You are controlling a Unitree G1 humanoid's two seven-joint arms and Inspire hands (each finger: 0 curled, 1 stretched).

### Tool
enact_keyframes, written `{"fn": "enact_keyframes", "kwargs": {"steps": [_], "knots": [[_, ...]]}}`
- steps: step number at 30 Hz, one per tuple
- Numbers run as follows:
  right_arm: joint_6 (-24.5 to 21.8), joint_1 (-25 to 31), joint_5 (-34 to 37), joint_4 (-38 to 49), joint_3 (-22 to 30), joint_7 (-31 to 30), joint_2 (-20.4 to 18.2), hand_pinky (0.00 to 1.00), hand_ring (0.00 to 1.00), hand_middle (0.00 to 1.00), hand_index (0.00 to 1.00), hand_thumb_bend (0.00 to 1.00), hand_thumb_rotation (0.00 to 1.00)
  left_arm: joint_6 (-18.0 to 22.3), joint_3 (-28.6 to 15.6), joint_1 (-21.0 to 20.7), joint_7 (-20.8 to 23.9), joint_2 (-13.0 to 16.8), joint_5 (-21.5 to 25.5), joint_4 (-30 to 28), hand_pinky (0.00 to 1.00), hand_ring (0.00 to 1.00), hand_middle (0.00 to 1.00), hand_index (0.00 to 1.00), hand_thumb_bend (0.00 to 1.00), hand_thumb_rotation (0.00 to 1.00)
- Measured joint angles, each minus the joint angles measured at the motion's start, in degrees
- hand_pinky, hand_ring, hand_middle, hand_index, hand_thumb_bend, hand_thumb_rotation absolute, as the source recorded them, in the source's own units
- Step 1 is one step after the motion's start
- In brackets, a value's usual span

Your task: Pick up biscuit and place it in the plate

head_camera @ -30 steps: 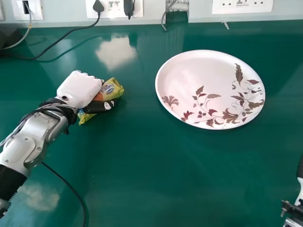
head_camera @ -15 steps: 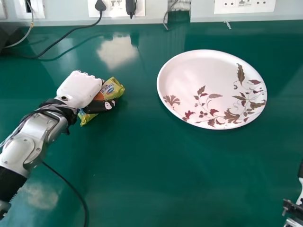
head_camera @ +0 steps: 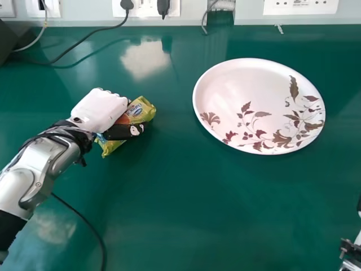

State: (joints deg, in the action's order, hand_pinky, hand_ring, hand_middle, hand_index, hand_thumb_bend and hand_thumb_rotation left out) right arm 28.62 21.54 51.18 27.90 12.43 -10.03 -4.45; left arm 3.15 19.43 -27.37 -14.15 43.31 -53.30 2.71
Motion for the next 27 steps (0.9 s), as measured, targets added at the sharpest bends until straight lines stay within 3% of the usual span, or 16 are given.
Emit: {"fn": "enact_keyframes", "kwargs": {"steps": [13, 27], "knots": [[-0.1, 0.0, 1.8, -0.7, 0.5, -1.9, 0.0, 0.56, 0.64, 0.66, 0.70, 0.80, 0.19, 0.9, -4.0, 1.6, -3.7, 0.6, 1.8, -5.0, 0.20, 0.39, 0.48, 0.52, 0.51, 0.00], [-0.1, 0.0, 2.3, -1.0, 0.5, -2.0, 0.0, 0.59, 0.68, 0.70, 0.70, 0.81, 0.18, 1.1, -7.5, 2.4, -7.1, 0.9, 4.5, -10.3, 0.19, 0.39, 0.48, 0.52, 0.51, 0.00]]}}
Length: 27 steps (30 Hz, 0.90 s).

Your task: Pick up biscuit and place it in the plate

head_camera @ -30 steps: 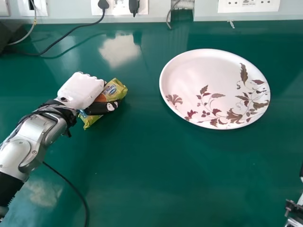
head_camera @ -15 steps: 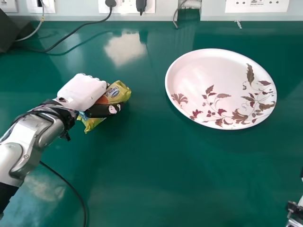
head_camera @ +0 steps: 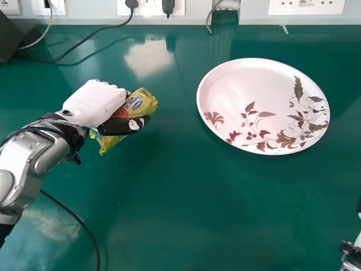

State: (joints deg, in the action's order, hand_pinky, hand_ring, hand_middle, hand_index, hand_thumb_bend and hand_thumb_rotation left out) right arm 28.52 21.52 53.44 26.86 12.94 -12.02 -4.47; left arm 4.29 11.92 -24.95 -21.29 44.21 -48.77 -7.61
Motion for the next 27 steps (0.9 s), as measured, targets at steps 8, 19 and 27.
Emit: {"fn": "enact_keyframes", "kwargs": {"steps": [8, 19, 27], "knots": [[0.1, -0.1, -0.1, -1.3, 0.1, -0.8, 0.0, 0.55, 0.64, 0.66, 0.68, 0.81, 0.16, 0.0, -0.1, -0.3, -0.5, -1.0, 0.4, -1.6, 0.19, 0.39, 0.48, 0.52, 0.51, 0.00], [0.2, -0.3, 0.0, -1.9, 0.2, -1.8, 0.0, 0.52, 0.60, 0.62, 0.66, 0.83, 0.13, 0.8, -0.9, -1.5, -0.5, -3.0, 0.6, -3.0, 0.19, 0.38, 0.47, 0.52, 0.51, 0.00], [0.5, -0.3, -0.1, -2.1, 0.2, -1.8, 0.0, 0.48, 0.57, 0.61, 0.64, 0.83, 0.14, 2.2, -1.0, -4.1, -0.6, -3.9, 1.7, -3.4, 0.18, 0.38, 0.47, 0.52, 0.51, 0.00]]}}
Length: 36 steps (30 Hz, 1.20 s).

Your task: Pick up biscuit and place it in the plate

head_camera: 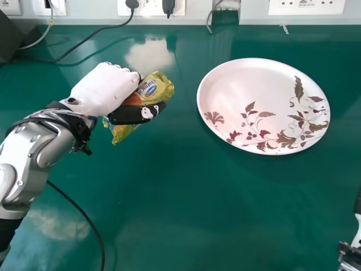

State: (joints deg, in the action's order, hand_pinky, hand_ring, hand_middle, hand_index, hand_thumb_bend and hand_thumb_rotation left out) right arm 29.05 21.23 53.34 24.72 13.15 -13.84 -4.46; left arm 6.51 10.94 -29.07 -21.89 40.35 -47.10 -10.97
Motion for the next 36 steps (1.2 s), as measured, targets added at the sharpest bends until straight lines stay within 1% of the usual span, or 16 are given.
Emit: {"fn": "enact_keyframes", "kwargs": {"steps": [4, 6, 12, 14, 16, 20, 29, 36], "knots": [[0.3, 0.0, -0.4, -0.4, 0.0, 0.1, 0.0, 0.50, 0.60, 0.63, 0.65, 0.83, 0.16, 0.0, 0.1, -1.5, -0.8, -1.4, 0.6, 0.0, 0.18, 0.38, 0.47, 0.52, 0.51, 0.00], [0.6, 0.0, -0.7, -0.4, -0.1, 0.1, 0.0, 0.47, 0.57, 0.61, 0.64, 0.83, 0.16, 0.5, 0.4, -2.3, -0.8, -1.7, 0.6, 0.1, 0.19, 0.38, 0.47, 0.52, 0.51, 0.00], [0.8, 0.0, -0.8, -0.4, -0.3, 0.4, 0.0, 0.45, 0.55, 0.59, 0.64, 0.84, 0.16, 1.9, 1.7, -4.6, -0.8, -3.1, -0.1, 0.4, 0.18, 0.38, 0.47, 0.52, 0.51, 0.00], [1.1, 0.0, -1.2, -0.4, -0.3, 0.5, 0.0, 0.47, 0.58, 0.60, 0.64, 0.84, 0.14, 2.0, 1.9, -5.3, -0.8, -4.0, -0.1, 0.8, 0.18, 0.38, 0.46, 0.52, 0.51, 0.00], [1.2, -0.1, -1.8, -0.1, -0.5, 1.1, 0.0, 0.48, 0.58, 0.60, 0.64, 0.85, 0.15, 2.0, 2.2, -6.1, -0.8, -4.7, -0.1, 1.2, 0.17, 0.37, 0.46, 0.52, 0.51, 0.00], [1.5, -0.1, -2.6, 0.7, -0.9, 2.4, 0.0, 0.53, 0.62, 0.63, 0.63, 0.84, 0.17, 1.7, 3.5, -7.8, -1.6, -6.2, -1.3, 2.3, 0.16, 0.37, 0.46, 0.52, 0.51, 0.00], [1.8, -0.2, -4.7, 1.4, -1.8, 4.9, 0.0, 0.51, 0.62, 0.64, 0.63, 0.85, 0.18, 2.3, 5.8, -11.3, -1.3, -9.1, -2.5, 5.0, 0.15, 0.36, 0.45, 0.52, 0.51, 0.00], [2.5, -0.3, -6.4, 2.0, -2.2, 7.3, 0.0, 0.52, 0.64, 0.65, 0.63, 0.82, 0.21, 3.6, 6.7, -13.3, -0.2, -10.8, -3.6, 7.4, 0.14, 0.36, 0.46, 0.52, 0.51, 0.00]]}}
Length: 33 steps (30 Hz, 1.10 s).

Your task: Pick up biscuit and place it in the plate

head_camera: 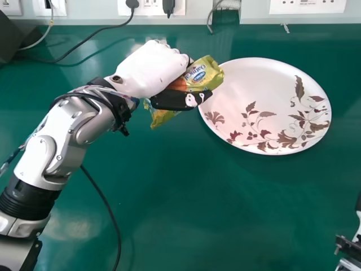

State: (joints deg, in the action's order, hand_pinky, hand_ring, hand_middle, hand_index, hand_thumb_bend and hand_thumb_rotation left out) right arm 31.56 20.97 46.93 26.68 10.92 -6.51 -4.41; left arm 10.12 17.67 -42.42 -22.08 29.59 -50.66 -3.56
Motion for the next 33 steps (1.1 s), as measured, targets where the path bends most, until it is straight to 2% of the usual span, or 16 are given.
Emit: {"fn": "enact_keyframes", "kwargs": {"steps": [9, 16, 22, 33], "knots": [[0.3, -0.1, -1.4, 1.1, -0.7, 1.8, 0.0, 0.52, 0.63, 0.64, 0.63, 0.81, 0.20, 0.2, 2.5, -3.8, 0.5, -3.1, -2.0, 3.7, 0.13, 0.36, 0.46, 0.53, 0.51, 0.00], [0.5, -0.1, -1.6, 1.2, -1.4, 2.4, 0.1, 0.45, 0.57, 0.60, 0.62, 0.80, 0.19, 1.5, 3.1, -4.8, 2.0, -4.8, -1.9, 4.6, 0.13, 0.36, 0.45, 0.53, 0.50, 0.00], [1.3, -0.1, -1.5, 1.2, -1.5, 2.2, 0.1, 0.47, 0.58, 0.62, 0.62, 0.81, 0.16, 2.6, 3.3, -5.9, 3.7, -5.8, -2.0, 6.6, 0.13, 0.36, 0.45, 0.53, 0.50, 0.00], [1.3, -0.1, -0.5, 1.2, -1.3, 2.3, 0.1, 0.48, 0.57, 0.61, 0.61, 0.84, 0.09, 3.6, 4.4, -8.7, 7.3, -10.2, -0.9, 13.2, 0.13, 0.36, 0.45, 0.53, 0.50, 0.00]]}}
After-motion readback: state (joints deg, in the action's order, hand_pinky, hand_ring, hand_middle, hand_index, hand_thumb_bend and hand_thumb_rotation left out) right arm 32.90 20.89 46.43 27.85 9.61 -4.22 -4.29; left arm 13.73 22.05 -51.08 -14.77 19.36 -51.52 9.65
